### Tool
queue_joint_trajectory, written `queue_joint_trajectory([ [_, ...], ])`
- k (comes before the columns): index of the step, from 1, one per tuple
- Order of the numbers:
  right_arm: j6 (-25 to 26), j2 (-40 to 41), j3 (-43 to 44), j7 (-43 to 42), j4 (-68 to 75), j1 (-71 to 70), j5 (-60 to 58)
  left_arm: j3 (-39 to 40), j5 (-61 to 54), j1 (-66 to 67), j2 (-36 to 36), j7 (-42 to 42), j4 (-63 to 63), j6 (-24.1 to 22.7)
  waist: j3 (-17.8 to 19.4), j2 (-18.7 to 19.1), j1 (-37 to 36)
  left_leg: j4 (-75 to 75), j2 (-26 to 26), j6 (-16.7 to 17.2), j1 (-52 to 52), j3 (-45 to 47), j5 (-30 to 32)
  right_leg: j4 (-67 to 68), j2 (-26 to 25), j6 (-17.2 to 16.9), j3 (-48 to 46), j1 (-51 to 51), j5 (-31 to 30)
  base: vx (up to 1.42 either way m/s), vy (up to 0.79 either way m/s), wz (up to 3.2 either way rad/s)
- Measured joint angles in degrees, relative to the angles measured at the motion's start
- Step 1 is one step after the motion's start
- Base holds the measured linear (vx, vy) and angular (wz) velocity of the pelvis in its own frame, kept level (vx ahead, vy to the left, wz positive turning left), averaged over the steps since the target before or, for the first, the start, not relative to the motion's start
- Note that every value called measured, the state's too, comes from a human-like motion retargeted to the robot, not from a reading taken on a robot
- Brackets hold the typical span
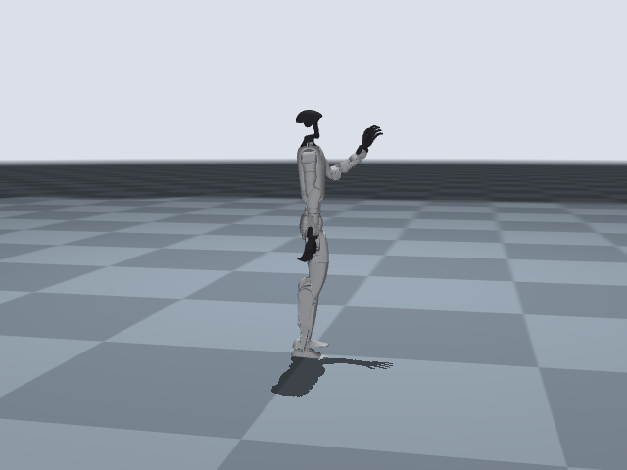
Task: Upper body actions
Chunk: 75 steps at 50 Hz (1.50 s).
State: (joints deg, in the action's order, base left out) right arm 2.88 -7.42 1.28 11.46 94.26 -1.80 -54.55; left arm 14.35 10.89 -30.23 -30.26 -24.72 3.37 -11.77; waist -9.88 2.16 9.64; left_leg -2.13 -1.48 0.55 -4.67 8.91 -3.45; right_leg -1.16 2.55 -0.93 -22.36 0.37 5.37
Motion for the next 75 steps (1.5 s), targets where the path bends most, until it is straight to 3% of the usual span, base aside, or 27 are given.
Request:
queue_joint_trajectory([
  [4, -0.1, -0.52, -0.88, 0.2, 0.16, 0.21, -1.35, -1.29, -0.6, -11.06, -2.5, -0.5, -0.87, 1.37, -1.94, 1.05, 0.35, -0.04, 0.3, -0.05, -0.65, 0.16, -0.2, 0.11, -0.22, -0.09, 0.27, 0.9, -0.03, 0.02, 0.07, -0.08],
  [13, -0.09, -1.73, -0.92, 0.68, -0.05, -0.04, -2.36, -1.03, -2.78, -24.91, -5.37, 16.35, 10.79, 12.7, -3.22, 2.9, 0.2, 0.2, 0.62, -0.21, -0.65, 1.42, -0.64, 0.33, -0.93, 0.24, 1.73, 1.93, -0.07, 0.02, 0.06, -0.18],
  [16, -0.25, -1.75, -0.24, 0.12, -0.09, 0.06, -2.08, -0.77, -3.64, -22.17, -6.8, 15.88, 7.44, 10.79, -2.91, 3.05, -0.19, 0.34, 0.69, -0.23, -0.47, 2.17, -0.77, 0.35, -1.01, 0.29, 2.41, 2.11, -0.14, 0.01, 0.01, -0.25],
  [20, -0.23, -1.64, 1.13, -0.13, 0.85, 0.18, 0.02, 0.33, -0.17, -15.39, -6.69, 8.65, 0.07, 5.92, -2.09, 2.35, -1.4, 0.36, 0.51, -0.24, 0.11, 3.02, -0.9, 0.22, -0.91, 0.35, 3.23, 1.61, -0.18, -0.01, -0.03, -0.2],
  [23, -0.05, -1.43, 2.49, 0.1, 1.15, 0.36, 1.73, 1.01, 2.88, -10.05, -5.1, 9.11, -3.48, 5.37, -1.47, 1.71, -2.58, 0.42, 0.46, -0.22, 0.56, 3.51, -0.93, 0.31, -0.78, 0.26, 3.71, 1.15, -0.03, 0.0, 0.0, 0.0],
  [28, -0.14, -1.28, 3.12, -0.12, 0.79, 0.09, 1.94, 1.42, 1.22, 0.46, -1.97, 23.82, -6.45, 8.78, -0.18, 1.33, -2.63, 0.38, 0.31, -0.21, 0.86, 2.75, -0.75, 0.46, -0.29, -0.02, 3.06, 0.77, -0.12, -0.01, -0.01, 0.08],
  [35, 0.26, -1.03, 2.37, -0.54, -0.06, -0.34, -0.51, 0.21, 4.15, 18.81, 1.63, 57.72, -6.91, 21.45, 1.08, 1.16, -1.7, 0.59, 0.0, -0.26, 1.14, 1.61, -0.45, 0.37, -0.18, 0.23, 1.82, 0.68, -0.43, -0.01, -0.01, 0.09],
  [41, 0.2, -0.98, 2.32, -0.88, -0.11, 0.05, -0.13, -1.74, 9.08, 27.29, 5.16, 68.0, 2.4, 23.18, 1.66, 0.89, -2.37, 0.59, 0.1, -0.25, 1.47, 1.84, -0.42, 0.35, -0.21, 0.11, 1.91, 0.13, -0.31, 0.0, 0.0, 0.0],
  [44, 0.0, -0.86, 2.96, -0.64, -0.23, 0.15, 0.38, -0.52, 8.9, 28.78, 6.6, 64.92, 2.45, 24.12, 2.09, 0.52, -3.13, 0.58, 0.21, -0.17, 1.6, 2.03, -0.37, 0.38, -0.02, -0.12, 2.03, -0.16, -0.25, 0.0, 0.0, 0.0],
  [47, -0.22, -0.94, 2.95, -0.41, -0.23, 0.24, 0.58, 1.65, 5.97, 29.21, 7.62, 54.51, -0.84, 23.17, 2.16, 0.3, -3.74, 0.54, 0.3, -0.09, 1.51, 2.2, -0.37, 0.36, 0.09, -0.24, 2.22, -0.13, -0.26, 0.0, 0.0, 0.0],
  [50, -0.18, -1.07, 2.57, -0.2, 0.02, 0.29, 0.53, 4.58, 1.15, 29.73, 7.31, 39.66, -5.71, 17.38, 1.96, 0.17, -4.26, 0.53, 0.36, -0.04, 1.35, 2.36, -0.39, 0.39, 0.16, -0.32, 2.4, 0.05, -0.24, 0.0, 0.0, 0.0],
  [55, 0.23, -1.04, 2.24, 0.02, -0.17, 0.17, 0.01, 10.67, -4.43, 28.84, 7.18, 10.81, -12.11, 3.77, 1.76, 0.17, -3.68, 0.51, 0.15, -0.08, 1.13, 1.53, -0.29, 0.35, 0.07, -0.09, 1.69, 0.22, -0.27, 0.0, 0.0, 0.04],
  [59, 0.29, -0.95, 1.71, -0.25, -0.38, 0.3, -1.1, 16.85, -3.84, 27.67, 7.28, -1.05, -13.08, -1.03, 1.38, 0.24, -3.23, 0.51, 0.03, -0.1, 1.01, 1.15, -0.27, 0.3, -0.02, 0.06, 1.38, 0.3, -0.24, 0.0, 0.0, 0.0],
  [62, 0.25, -0.99, 1.57, -0.4, -0.27, 0.58, -1.05, 20.15, -7.24, 24.3, 8.7, -4.04, -9.08, 0.18, 0.98, 0.23, -3.48, 0.43, -0.03, -0.1, 0.94, 1.18, -0.27, 0.22, -0.1, 0.17, 1.43, 0.21, -0.17, 0.0, 0.0, 0.0],
  [68, 0.12, -1.23, 2.2, 0.24, 0.45, 0.55, 0.02, 23.86, -25.6, 14.19, 9.96, 8.07, 7.16, 6.98, 0.83, 0.05, -4.48, 0.24, 0.02, -0.02, 0.87, 1.04, -0.12, 0.3, 0.17, -0.1, 1.29, -0.18, -0.07, -0.02, 0.0, 0.03],
  [72, 0.07, -1.22, 1.89, 0.52, 0.16, 0.25, -0.73, 23.75, -28.83, 12.55, 9.85, 8.89, 8.92, 5.56, 1.07, 0.09, -3.82, 0.25, 0.02, -0.03, 0.88, 0.64, -0.03, 0.41, 0.29, -0.13, 0.89, -0.08, -0.2, 0.0, 0.0, 0.0],
  [75, -0.2, -1.24, 1.17, 0.18, -0.06, -0.01, -1.38, 21.89, -23.65, 13.23, 9.63, 7.56, 4.74, 4.39, 1.43, 0.13, -3.36, 0.14, 0.05, -0.05, 0.85, 0.64, -0.09, 0.42, 0.28, -0.08, 0.95, 0.05, -0.35, 0.0, 0.0, 0.0],
])
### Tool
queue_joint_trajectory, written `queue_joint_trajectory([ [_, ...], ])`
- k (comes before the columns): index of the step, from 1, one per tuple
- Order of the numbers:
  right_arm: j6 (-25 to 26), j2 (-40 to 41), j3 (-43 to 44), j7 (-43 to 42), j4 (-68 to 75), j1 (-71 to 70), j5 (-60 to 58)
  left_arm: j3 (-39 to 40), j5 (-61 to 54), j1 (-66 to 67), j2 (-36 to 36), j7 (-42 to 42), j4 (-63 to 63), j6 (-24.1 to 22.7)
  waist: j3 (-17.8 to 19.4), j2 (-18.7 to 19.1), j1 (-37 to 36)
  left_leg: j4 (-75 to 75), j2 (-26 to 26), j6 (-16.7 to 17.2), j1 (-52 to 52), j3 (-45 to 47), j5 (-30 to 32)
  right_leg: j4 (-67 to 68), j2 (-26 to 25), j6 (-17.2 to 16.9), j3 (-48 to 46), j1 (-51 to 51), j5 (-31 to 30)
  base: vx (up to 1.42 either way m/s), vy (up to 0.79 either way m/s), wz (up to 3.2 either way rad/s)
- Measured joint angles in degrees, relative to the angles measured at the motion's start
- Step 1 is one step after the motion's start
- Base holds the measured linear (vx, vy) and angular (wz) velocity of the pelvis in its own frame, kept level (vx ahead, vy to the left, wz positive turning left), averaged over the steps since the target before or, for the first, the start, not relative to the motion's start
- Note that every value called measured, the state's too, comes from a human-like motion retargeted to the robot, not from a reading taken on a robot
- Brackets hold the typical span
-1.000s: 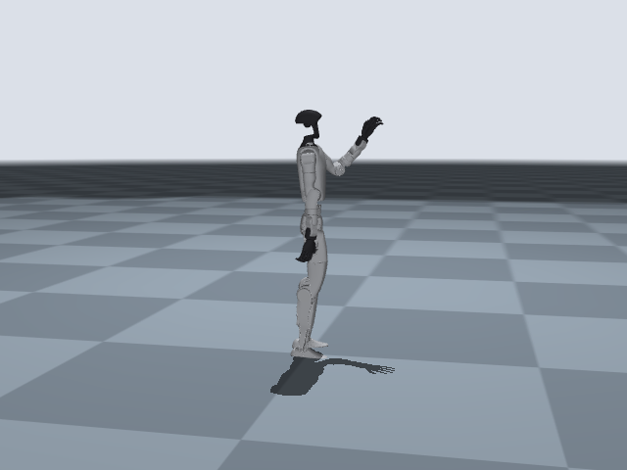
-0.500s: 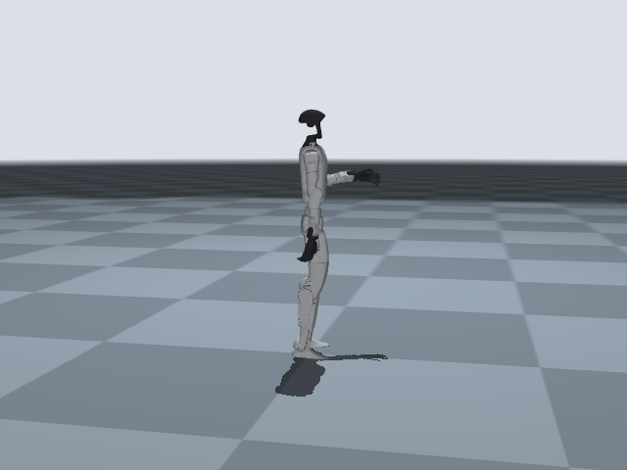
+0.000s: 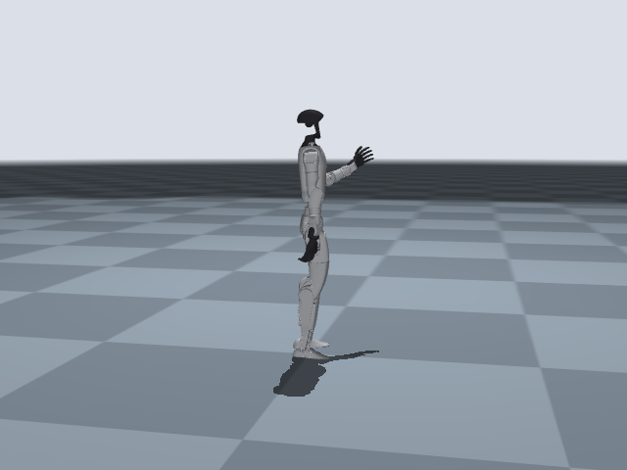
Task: Upper body actions
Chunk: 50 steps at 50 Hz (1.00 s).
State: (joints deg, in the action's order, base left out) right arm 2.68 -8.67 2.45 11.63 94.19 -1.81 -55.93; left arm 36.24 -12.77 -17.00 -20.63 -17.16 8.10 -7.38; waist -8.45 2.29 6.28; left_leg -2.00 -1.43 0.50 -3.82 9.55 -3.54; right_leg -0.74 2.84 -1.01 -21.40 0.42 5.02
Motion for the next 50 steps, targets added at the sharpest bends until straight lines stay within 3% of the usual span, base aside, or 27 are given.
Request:
queue_joint_trajectory([
  [5, -0.43, 0.19, -0.13, -1.16, 0.23, 0.08, 0.77, -8.05, 11.14, -0.66, -2.18, 0.21, -9.74, -1.97, 0.59, -0.45, -0.91, -0.07, 0.31, 0.08, 0.08, 0.91, -0.06, 0.07, 0.05, -0.19, 0.82, -0.09, 0.01, 0.0, 0.0, -0.04],
  [8, -0.51, 0.13, -0.08, -1.25, 0.34, 0.28, 1.18, -14.86, 17.14, -2.71, -4.88, 4.39, -13.4, -2.79, 0.2, -0.48, -1.17, -0.05, 0.45, 0.13, -0.16, 1.13, 0.0, 0.09, 0.15, -0.36, 0.9, 0.09, 0.0, 0.0, 0.0, 0.0],
  [11, -0.46, 0.01, -0.5, -1.04, 0.46, 0.4, 1.07, -22.96, 22.48, -5.4, -7.48, 12.97, -14.43, -1.65, -0.41, -0.34, -0.99, -0.07, 0.51, 0.12, -0.4, 1.14, 0.05, 0.07, 0.17, -0.45, 0.85, 0.19, 0.01, 0.0, 0.0, 0.0],
  [15, -0.25, 0.28, -0.81, -0.88, 0.46, 0.32, 0.83, -32.3, 28.49, -9.31, -8.09, 28.84, -10.21, 3.38, -0.75, -0.4, -0.46, -0.21, 0.41, 0.06, -0.42, 0.8, 0.11, 0.04, 0.16, -0.42, 0.45, -0.05, 0.03, 0.0, 0.0, 0.0],
  [18, -0.27, 0.75, -0.85, -0.93, 0.16, 0.07, -0.05, -34.8, 30.93, -10.66, -7.23, 33.34, -7.46, 5.72, -0.44, -0.76, 0.14, -0.22, 0.17, -0.01, -0.09, 0.34, 0.14, 0.01, 0.18, -0.27, -0.04, -0.37, -0.03, 0.0, 0.0, 0.0],
  [22, -0.41, 1.04, -0.88, -1.11, -0.52, -0.35, -2.0, -32.92, 31.27, -9.49, -6.08, 26.94, -9.96, 5.55, -0.18, -0.81, 1.1, -0.13, 0.02, -0.09, 0.13, 0.23, 0.01, -0.03, -0.01, 0.07, -0.01, -0.1, -0.26, 0.0, 0.0, 0.0],
  [27, -0.52, 0.79, -0.84, -1.3, -0.18, -0.25, -1.49, -26.92, 32.82, -5.58, -6.13, 6.28, -18.04, 1.94, -0.33, -0.63, 0.48, 0.12, 0.47, -0.04, 0.4, 1.97, -0.41, 0.14, -0.51, 0.19, 1.99, 0.54, -0.18, 0.01, -0.01, -0.34],
  [30, -0.4, 0.69, -0.05, -1.18, 0.18, -0.08, 0.14, -22.48, 34.8, -3.71, -6.49, -1.9, -22.82, 0.72, -0.39, -0.66, -0.25, 0.23, 0.79, 0.03, 0.51, 2.9, -0.64, 0.26, -0.73, 0.16, 2.99, 0.82, -0.1, 0.0, -0.02, -0.28],
  [38, -0.79, 0.62, -0.25, -2.08, 0.27, 0.57, 1.19, -13.29, 39.67, -2.54, -6.39, 0.17, -26.65, 8.42, -0.81, -0.56, -0.94, 0.39, 1.24, 0.17, 0.61, 3.93, -0.83, 0.32, -1.02, 0.03, 4.04, 0.95, 0.14, 0.0, 0.0, -0.03],
  [45, -0.62, 0.73, -0.55, -1.59, 0.24, 0.58, 0.6, -13.74, 47.22, -10.3, -7.07, -1.1, -3.13, 8.06, -0.84, -0.73, -0.85, 0.12, 1.01, 0.17, 0.61, 2.59, -0.51, 0.3, -0.49, -0.29, 2.31, 0.08, 0.26, -0.01, 0.01, 0.18],
  [50, -0.84, 0.97, -0.49, -1.45, -0.82, 0.1, -1.55, -14.12, 45.34, -11.03, -7.03, 3.53, -0.37, 8.25, -0.2, -0.83, 0.53, 0.18, 0.67, 0.08, 0.52, 1.17, -0.24, 0.26, -0.45, -0.09, 0.82, 0.06, 0.13, 0.0, -0.02, 0.23],
])
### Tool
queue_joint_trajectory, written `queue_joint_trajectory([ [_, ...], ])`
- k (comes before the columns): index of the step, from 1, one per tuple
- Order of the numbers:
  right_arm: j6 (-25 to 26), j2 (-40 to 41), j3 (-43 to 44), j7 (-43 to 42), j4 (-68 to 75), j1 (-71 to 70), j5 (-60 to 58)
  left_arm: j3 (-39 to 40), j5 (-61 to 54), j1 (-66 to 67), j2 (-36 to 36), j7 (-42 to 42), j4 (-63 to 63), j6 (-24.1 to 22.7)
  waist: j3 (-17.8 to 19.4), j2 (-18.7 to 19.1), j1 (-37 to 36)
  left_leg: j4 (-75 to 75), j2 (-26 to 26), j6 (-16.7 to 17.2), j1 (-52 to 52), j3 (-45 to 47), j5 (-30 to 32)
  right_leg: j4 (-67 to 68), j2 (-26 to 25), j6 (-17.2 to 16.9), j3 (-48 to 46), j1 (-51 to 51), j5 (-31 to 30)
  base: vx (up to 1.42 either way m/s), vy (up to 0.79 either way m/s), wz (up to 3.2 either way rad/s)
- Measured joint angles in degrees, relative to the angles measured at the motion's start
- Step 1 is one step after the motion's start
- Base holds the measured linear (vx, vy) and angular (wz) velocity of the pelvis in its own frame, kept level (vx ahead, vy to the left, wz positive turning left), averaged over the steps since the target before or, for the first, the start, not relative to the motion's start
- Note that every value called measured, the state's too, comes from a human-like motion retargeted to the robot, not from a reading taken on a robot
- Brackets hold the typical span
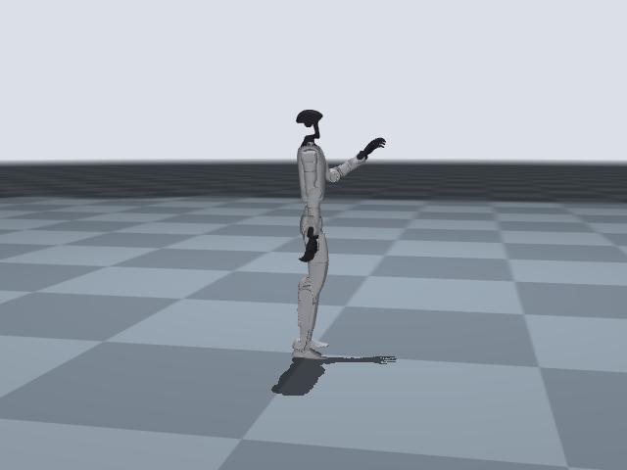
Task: Upper body actions
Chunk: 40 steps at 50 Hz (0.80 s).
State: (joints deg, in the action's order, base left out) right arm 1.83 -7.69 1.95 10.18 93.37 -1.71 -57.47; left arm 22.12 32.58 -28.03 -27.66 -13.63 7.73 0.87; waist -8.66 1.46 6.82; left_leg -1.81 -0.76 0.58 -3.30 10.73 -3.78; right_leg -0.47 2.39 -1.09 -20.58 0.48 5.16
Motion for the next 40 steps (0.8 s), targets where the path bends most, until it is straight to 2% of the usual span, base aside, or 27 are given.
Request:
queue_joint_trajectory([
  [4, 0.07, -0.08, -1.04, -0.21, 0.38, -0.03, 0.0, 1.08, 2.0, 1.52, 0.53, -1.27, -2.55, -1.04, 0.06, -0.02, 0.09, 0.03, -0.12, 0.0, 0.01, 0.5, -0.07, -0.27, -0.22, 0.28, 0.52, -0.07, 0.03, -0.01, 0.0, -0.11],
  [10, -0.03, -0.03, 0.16, -0.48, -0.12, 0.01, 0.92, -0.16, -1.31, 4.02, 1.83, -1.77, -4.53, -1.66, 1.47, -0.22, -0.6, -0.05, -0.09, 0.02, 0.4, 0.82, -0.06, -0.31, -0.27, 0.31, 0.82, -0.6, 0.09, 0.0, 0.0, 0.0],
  [13, -0.25, -0.05, 0.32, -0.86, -0.55, -0.14, 0.54, 0.16, -3.58, 8.25, 3.11, -5.41, -5.34, -4.03, 2.37, -0.08, -0.27, -0.02, -0.07, 0.0, 0.62, 0.97, -0.07, -0.32, -0.35, 0.44, 0.96, -0.6, -0.05, 0.0, 0.0, 0.0],
  [15, -0.34, -0.16, 0.33, -1.26, -0.62, -0.38, 0.39, 0.93, -5.43, 12.64, 4.76, -9.03, -5.49, -8.42, 2.81, 0.18, 0.07, -0.03, 0.0, -0.01, 0.63, 1.16, -0.13, -0.34, -0.45, 0.54, 1.15, -0.4, -0.2, 0.0, 0.0, 0.0],
  [20, -0.27, -0.04, 0.75, -3.43, -0.67, -0.5, 1.45, 2.29, -10.77, 24.16, 11.92, -18.45, -1.03, -23.81, 3.88, 0.6, 0.67, 0.08, 0.15, -0.05, 0.77, 1.84, -0.29, -0.27, -0.71, 0.7, 1.92, 0.0, -0.37, -0.01, 0.0, -0.04],
  [22, -0.36, 0.08, 1.03, -4.3, -0.64, -0.47, 2.24, 2.4, -12.53, 28.01, 15.23, -18.29, 2.92, -25.83, 4.31, 0.67, 0.73, 0.12, 0.21, -0.06, 0.91, 2.28, -0.38, -0.31, -0.88, 0.79, 2.42, -0.01, -0.37, -0.03, -0.01, -0.2],
  [27, -1.03, -0.03, 1.46, -5.8, -0.64, -0.03, 3.75, 2.53, -12.35, 33.92, 20.54, -13.46, 17.5, -22.74, 5.06, 0.85, 0.37, 0.18, 0.32, -0.04, 1.21, 3.17, -0.59, -0.25, -1.07, 0.92, 3.38, 0.1, -0.43, -0.01, 0.0, -0.11],
  [35, -1.65, -0.21, 1.64, -6.79, -0.53, 0.33, 6.02, 2.16, -15.19, 34.0, 21.51, 0.43, 44.5, -16.63, 6.23, 0.53, 0.08, 0.16, 0.45, -0.04, 1.52, 2.78, -0.38, 0.08, -0.62, 0.51, 2.95, -0.07, -0.63, 0.0, 0.0, 0.08],
  [40, -1.64, 0.15, 0.9, -7.84, -0.66, 0.32, 5.37, 1.64, -13.82, 33.15, 20.7, 2.06, 59.17, -10.9, 6.2, 0.22, 1.08, 0.17, 0.27, -0.09, 1.31, 1.78, -0.14, 0.03, -0.48, 0.52, 1.88, -0.14, -0.66, -0.01, -0.02, 0.17],
])
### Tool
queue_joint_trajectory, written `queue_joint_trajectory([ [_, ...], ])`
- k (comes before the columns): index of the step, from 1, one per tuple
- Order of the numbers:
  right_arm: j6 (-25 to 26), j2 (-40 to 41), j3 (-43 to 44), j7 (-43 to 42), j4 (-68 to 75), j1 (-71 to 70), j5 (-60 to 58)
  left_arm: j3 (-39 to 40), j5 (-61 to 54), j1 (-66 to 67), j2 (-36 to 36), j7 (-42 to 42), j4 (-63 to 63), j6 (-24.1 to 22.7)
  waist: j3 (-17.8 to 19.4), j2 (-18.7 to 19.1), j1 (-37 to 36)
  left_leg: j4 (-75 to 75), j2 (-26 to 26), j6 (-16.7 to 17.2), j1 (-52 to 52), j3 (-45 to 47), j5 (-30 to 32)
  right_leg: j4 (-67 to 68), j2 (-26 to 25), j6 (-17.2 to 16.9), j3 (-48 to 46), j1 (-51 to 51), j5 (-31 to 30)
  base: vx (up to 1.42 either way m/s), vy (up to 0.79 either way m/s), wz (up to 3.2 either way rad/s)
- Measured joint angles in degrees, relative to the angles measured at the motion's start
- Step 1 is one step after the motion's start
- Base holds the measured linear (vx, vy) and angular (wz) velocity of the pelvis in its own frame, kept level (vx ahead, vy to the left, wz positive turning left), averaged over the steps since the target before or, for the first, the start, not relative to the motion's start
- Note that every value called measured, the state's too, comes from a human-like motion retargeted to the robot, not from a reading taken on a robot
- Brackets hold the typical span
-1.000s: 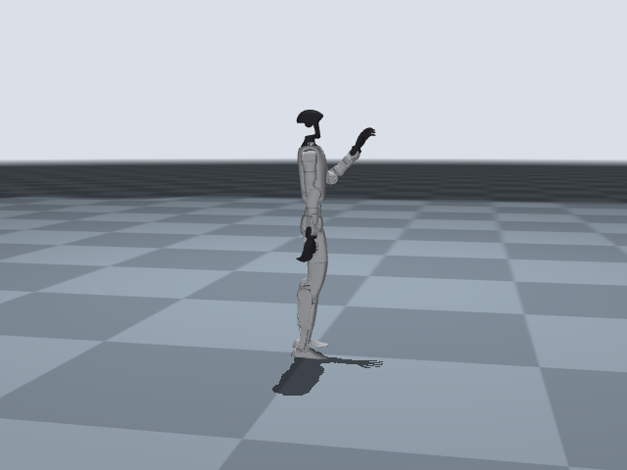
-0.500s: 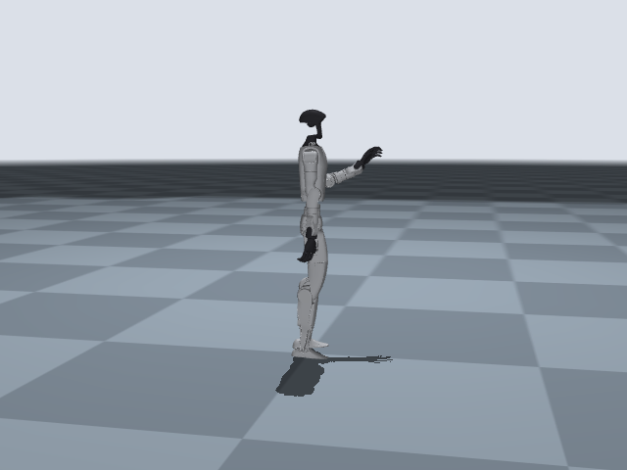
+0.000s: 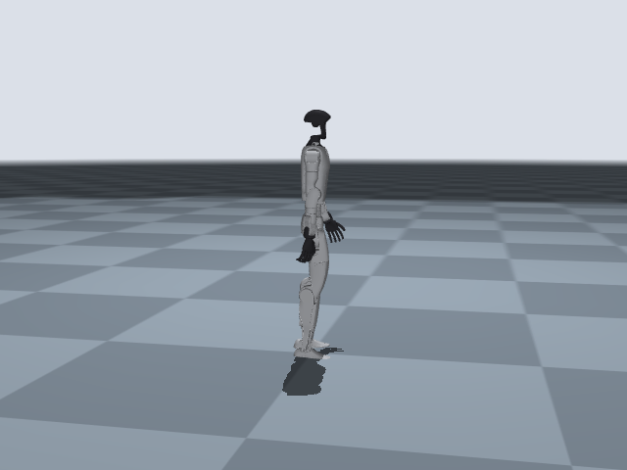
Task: Upper body actions
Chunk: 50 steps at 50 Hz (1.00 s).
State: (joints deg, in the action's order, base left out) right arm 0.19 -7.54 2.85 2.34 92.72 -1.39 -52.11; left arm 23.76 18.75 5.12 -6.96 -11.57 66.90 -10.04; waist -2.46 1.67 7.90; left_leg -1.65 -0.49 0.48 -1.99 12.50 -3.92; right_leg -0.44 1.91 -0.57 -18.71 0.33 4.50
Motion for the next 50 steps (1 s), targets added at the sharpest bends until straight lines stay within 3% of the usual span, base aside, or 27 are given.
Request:
queue_joint_trajectory([
  [9, 0.49, 0.25, -0.77, -0.06, -0.36, -0.06, -1.75, -1.35, 0.95, -0.83, -0.1, 11.26, 18.64, 5.72, 0.01, 0.11, 0.26, -0.02, 0.17, -0.07, -0.06, -0.25, -0.05, 0.29, 0.27, -0.39, -0.17, 0.32, -0.14, 0.0, 0.0, -0.02],
  [15, 0.0, 0.89, -0.06, -3.61, -0.32, 0.78, 1.34, -1.68, 1.45, -1.78, 1.18, 21.6, 25.44, 13.51, 0.11, -0.11, -0.29, -0.05, 0.1, -0.1, 0.12, -0.29, -0.06, 0.35, 0.51, -0.63, -0.24, -0.02, -0.05, 0.0, 0.0, 0.0],
  [23, -1.22, 0.77, -0.23, -3.68, 0.2, 0.99, 2.14, -4.28, 4.64, -2.1, 3.53, 17.88, 25.22, 13.95, -0.12, -1.23, -0.26, -2.15, 1.27, 2.07, -1.56, -1.17, -0.02, 0.36, 2.25, -1.09, -0.8, -0.24, -0.02, 0.0, 0.0, 0.1],
  [30, -1.83, 0.74, -0.2, -2.19, -0.03, 0.7, 2.46, -6.33, 10.82, -2.55, 1.0, 21.95, 22.8, 15.57, 0.22, -0.51, -1.29, -0.45, 0.43, 0.52, -0.24, -0.54, 0.24, 0.32, 1.05, -0.85, -0.58, -0.36, 0.01, -0.01, -0.01, -0.07],
  [40, -1.67, 0.84, -0.29, -1.95, -0.4, 0.47, 2.12, -3.42, 4.86, -2.97, 0.98, 20.11, 22.17, 15.11, -0.09, -0.28, -1.07, -0.38, 0.47, 0.45, -0.19, -0.41, 0.13, 0.36, 0.91, -0.82, -0.36, -0.2, 0.02, 0.0, 0.0, 0.0],
  [50, -1.05, 0.77, -0.41, -4.48, -0.63, 0.69, 1.69, -4.45, 9.49, -3.35, 0.72, 22.96, 21.46, 17.97, -0.35, -0.14, -0.8, -0.3, 0.44, 0.4, -0.15, -0.33, 0.05, 0.4, 0.86, -0.83, -0.27, -0.08, 0.05, 0.0, 0.0, 0.0],
])
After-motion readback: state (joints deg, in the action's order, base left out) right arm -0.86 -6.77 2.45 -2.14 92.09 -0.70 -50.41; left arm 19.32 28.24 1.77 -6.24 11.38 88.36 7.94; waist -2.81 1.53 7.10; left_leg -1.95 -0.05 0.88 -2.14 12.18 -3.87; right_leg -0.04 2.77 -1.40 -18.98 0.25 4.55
